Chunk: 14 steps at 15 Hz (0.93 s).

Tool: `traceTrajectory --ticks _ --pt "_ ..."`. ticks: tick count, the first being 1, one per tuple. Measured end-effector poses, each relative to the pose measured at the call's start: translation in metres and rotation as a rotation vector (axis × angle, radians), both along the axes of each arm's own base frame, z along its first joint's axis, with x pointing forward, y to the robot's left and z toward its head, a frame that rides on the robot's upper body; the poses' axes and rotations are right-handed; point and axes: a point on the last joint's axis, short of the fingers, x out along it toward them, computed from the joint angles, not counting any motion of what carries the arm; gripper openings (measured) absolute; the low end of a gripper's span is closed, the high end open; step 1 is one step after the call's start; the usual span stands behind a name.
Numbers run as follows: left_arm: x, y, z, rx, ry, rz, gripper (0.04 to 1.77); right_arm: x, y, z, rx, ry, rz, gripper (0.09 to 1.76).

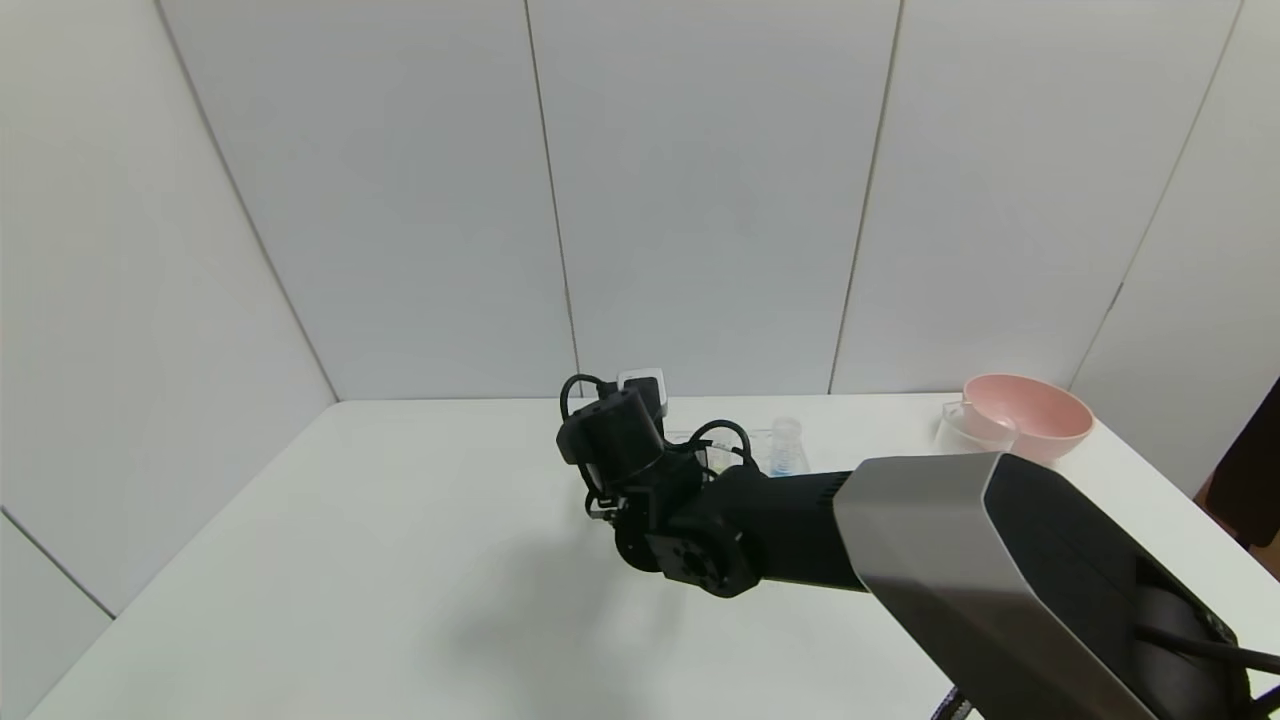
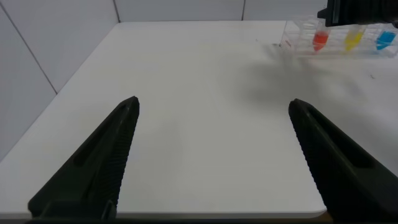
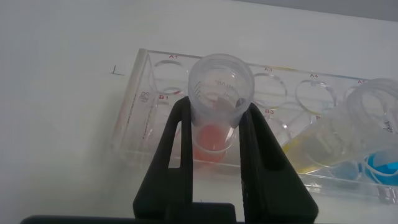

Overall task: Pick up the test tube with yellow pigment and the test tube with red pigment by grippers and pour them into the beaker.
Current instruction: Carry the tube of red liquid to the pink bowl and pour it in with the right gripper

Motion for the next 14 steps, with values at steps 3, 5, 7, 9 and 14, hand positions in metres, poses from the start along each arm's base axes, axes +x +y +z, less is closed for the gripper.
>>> traceTrajectory --ticks 3,5,7,9,14 --pt "0.0 0.0 0.0 0.0 0.0 0.0 1.72 -0.001 0.0 0.0 0.001 -0.001 0.001 0.5" --pt "0.0 0.0 0.0 0.0 0.0 0.0 1.72 -0.001 0.0 0.0 0.002 0.0 0.001 0.5" --pt "0.0 0.0 0.0 0.0 0.0 0.0 1.72 -0.001 0.0 0.0 0.001 0.0 0.001 0.5" --pt "0.0 0.0 0.0 0.0 0.0 0.0 1.72 -0.001 0.0 0.001 0.001 0.0 0.001 0.5" --pt "0.0 0.0 0.0 0.0 0.0 0.0 1.72 -0.004 -0.002 0.016 0.015 -0.018 0.006 0.5"
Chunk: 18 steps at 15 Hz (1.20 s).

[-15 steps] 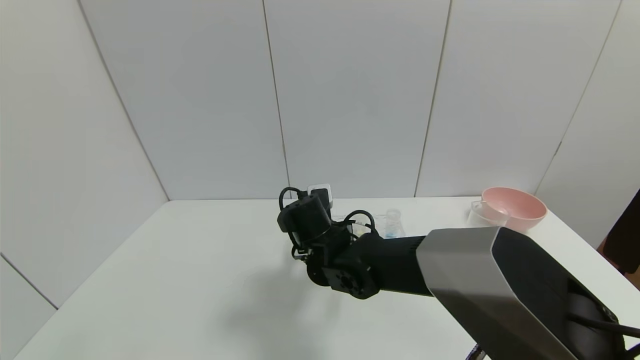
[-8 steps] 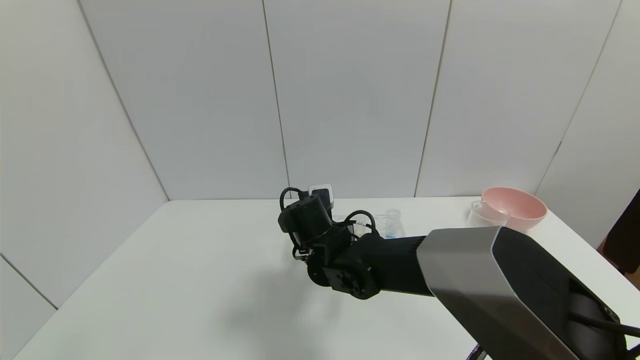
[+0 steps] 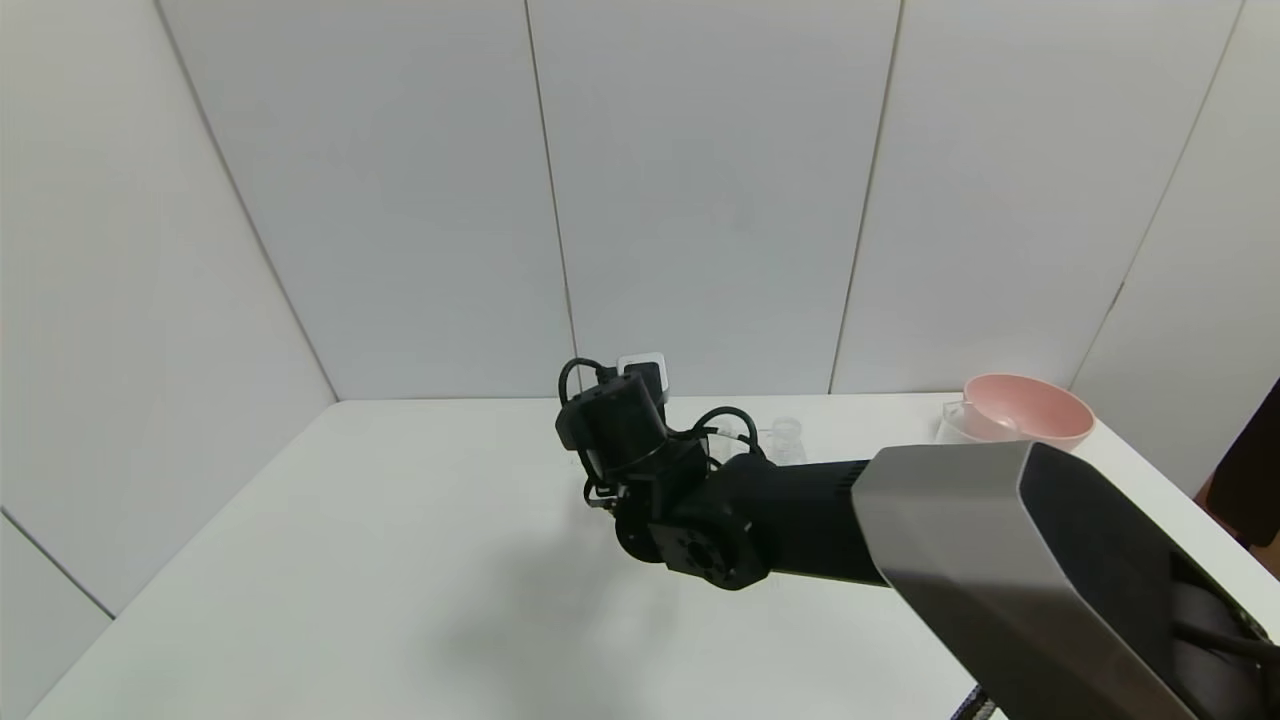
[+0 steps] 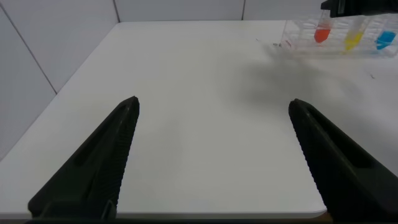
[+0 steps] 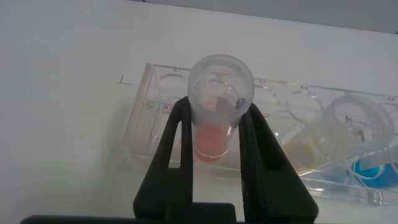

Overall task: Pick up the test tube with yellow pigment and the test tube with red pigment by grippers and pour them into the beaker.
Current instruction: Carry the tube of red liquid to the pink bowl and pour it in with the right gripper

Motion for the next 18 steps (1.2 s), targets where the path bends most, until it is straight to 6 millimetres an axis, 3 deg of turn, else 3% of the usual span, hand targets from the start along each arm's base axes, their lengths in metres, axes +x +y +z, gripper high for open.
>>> traceTrajectory --ticks 7,13,18 --pt "0.0 0.0 0.0 0.0 0.0 0.0 1.72 -0.016 -0.009 0.061 0.036 -0.077 0.032 0.5" --pt "0.0 0.0 0.0 0.0 0.0 0.0 1.72 -0.019 -0.015 0.071 0.041 -0.082 0.029 0.5" --pt "0.0 0.0 0.0 0.0 0.0 0.0 1.72 -0.029 -0.023 0.068 -0.004 -0.049 0.056 0.5"
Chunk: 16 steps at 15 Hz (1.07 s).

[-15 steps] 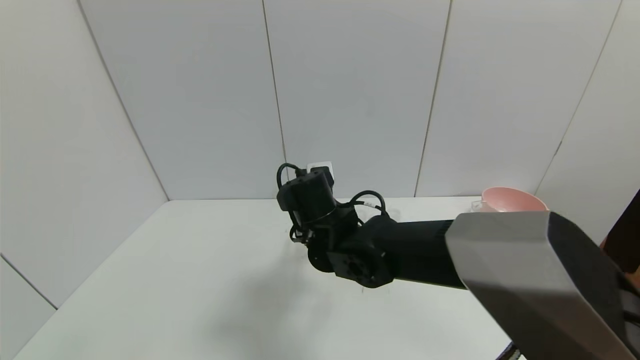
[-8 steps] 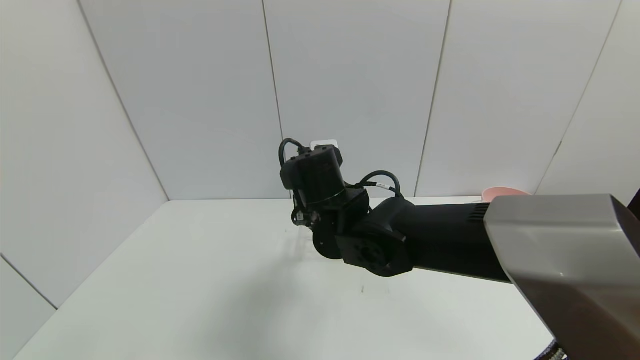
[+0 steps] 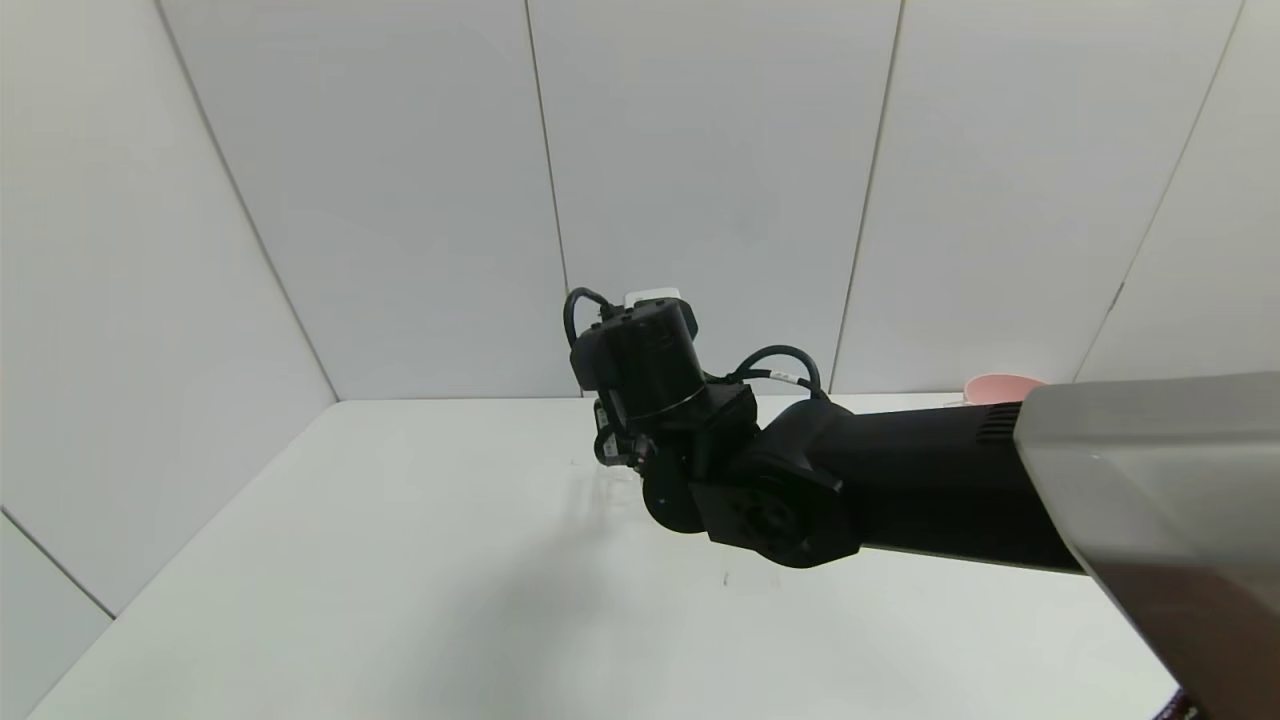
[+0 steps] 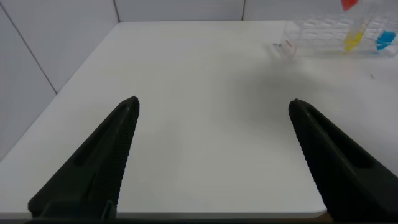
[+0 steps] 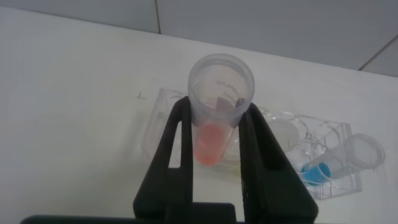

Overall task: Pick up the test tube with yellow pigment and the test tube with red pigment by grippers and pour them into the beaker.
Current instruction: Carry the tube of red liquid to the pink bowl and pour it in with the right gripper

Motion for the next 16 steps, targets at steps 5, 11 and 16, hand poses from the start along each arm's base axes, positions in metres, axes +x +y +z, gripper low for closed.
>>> traceTrajectory --ticks 5,11,16 --pt "0.0 0.0 0.0 0.0 0.0 0.0 1.72 -0.025 -0.034 -0.002 -0.059 0.113 0.145 0.5" --pt "0.0 0.0 0.0 0.0 0.0 0.0 1.72 -0.058 -0.101 0.017 -0.128 0.177 0.304 0.5" --pt "0.0 0.0 0.0 0.0 0.0 0.0 1.72 -0.061 -0.175 0.038 -0.102 0.183 0.377 0.5"
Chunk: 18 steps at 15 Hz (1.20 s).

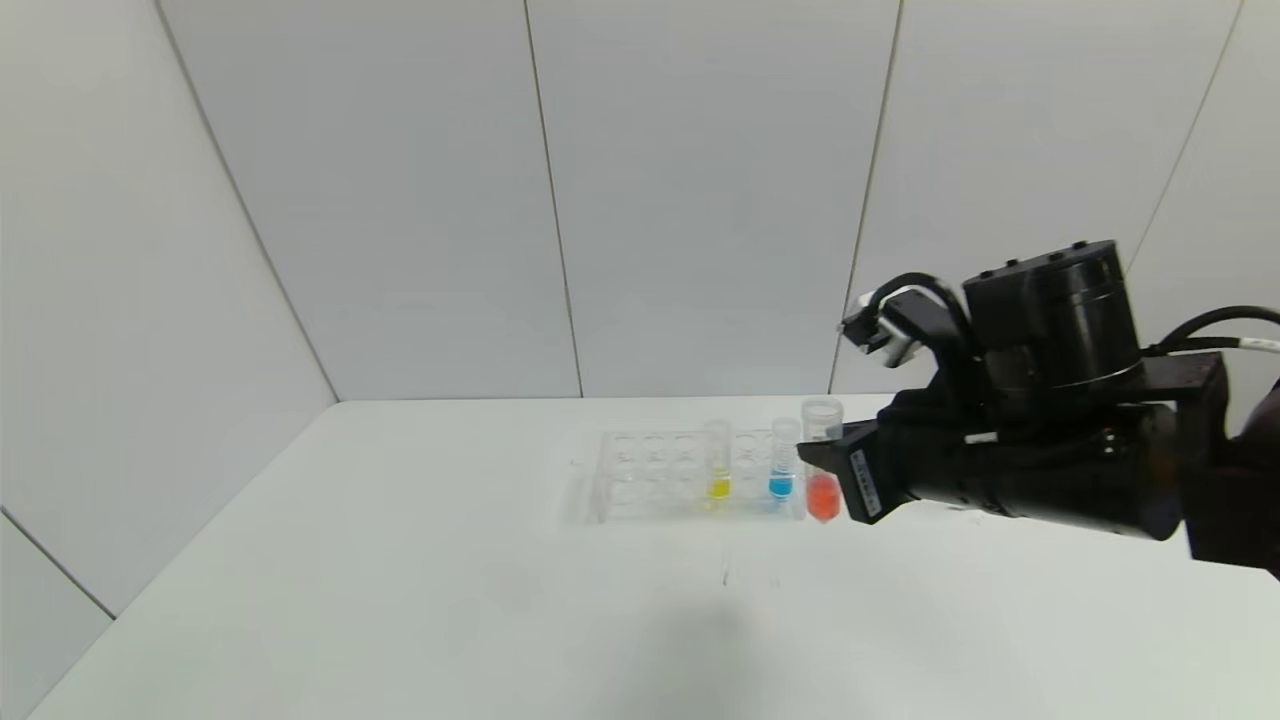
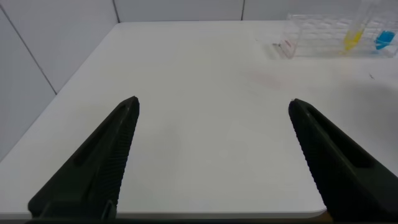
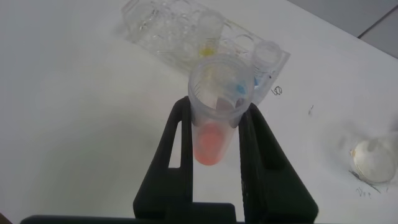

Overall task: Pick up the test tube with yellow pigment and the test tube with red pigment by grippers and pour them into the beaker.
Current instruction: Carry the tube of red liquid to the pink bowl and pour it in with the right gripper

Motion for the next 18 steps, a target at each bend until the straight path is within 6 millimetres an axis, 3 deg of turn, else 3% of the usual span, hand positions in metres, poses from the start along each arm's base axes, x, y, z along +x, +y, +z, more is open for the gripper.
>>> traceTrajectory --ticks 10,13,18 --pt "0.0 0.0 0.0 0.0 0.0 0.0 1.72 0.018 -0.17 0.001 -0.057 -0.077 0.02 0.5" --pt "0.0 0.0 0.0 0.0 0.0 0.0 1.72 0.027 -0.199 -0.003 -0.127 -0.114 0.006 0.5" --pt "0.0 0.0 0.0 0.0 0.0 0.0 1.72 0.046 -0.226 0.002 -0.195 -0.083 -0.027 0.5"
